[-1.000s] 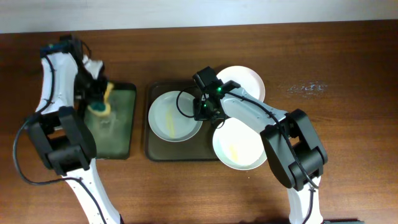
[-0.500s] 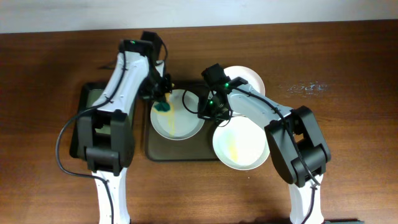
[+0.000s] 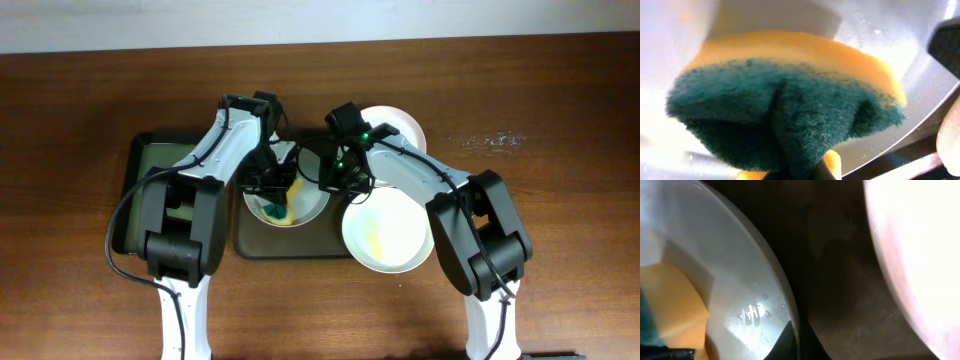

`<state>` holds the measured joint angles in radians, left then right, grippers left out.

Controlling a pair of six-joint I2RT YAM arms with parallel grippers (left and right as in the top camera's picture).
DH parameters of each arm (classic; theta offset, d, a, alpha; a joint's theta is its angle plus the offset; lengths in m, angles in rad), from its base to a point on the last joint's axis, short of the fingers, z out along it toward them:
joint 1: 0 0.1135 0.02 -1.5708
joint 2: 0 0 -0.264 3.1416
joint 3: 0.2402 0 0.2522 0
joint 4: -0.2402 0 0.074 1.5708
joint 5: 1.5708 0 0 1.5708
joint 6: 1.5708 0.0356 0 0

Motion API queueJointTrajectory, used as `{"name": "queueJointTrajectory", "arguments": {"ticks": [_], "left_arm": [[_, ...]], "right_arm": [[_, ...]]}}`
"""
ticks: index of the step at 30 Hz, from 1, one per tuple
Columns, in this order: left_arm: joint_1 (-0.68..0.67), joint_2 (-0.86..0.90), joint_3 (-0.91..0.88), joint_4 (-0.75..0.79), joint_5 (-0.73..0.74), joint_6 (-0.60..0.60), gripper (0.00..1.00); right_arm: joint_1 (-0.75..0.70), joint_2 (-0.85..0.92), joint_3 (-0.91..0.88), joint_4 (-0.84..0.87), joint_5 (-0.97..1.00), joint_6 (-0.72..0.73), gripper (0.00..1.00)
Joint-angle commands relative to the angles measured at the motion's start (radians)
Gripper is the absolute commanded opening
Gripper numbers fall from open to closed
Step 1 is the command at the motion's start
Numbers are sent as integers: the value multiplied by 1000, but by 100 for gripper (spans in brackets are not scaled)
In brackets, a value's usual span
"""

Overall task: Clean dirty plates on tray and stack at the side
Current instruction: 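Scrub the held white plate with the sponge in the left gripper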

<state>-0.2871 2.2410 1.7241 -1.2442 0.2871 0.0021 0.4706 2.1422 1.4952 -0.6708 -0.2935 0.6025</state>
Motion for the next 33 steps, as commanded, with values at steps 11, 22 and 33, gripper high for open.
{"name": "queueJointTrajectory", "arguments": {"ticks": [11,22,33], "left_arm": [[30,-17,-9,377,-428,-121,0],[-4,-17,-9,303,7,-27,0],[-11,-17,-9,71,-405,-198,0]], "right_arm": [[-9,39,-19,-17,43,4,4],[-9,39,-19,-23,43,4,4],[-9,39,-19,-25,43,4,4]]}}
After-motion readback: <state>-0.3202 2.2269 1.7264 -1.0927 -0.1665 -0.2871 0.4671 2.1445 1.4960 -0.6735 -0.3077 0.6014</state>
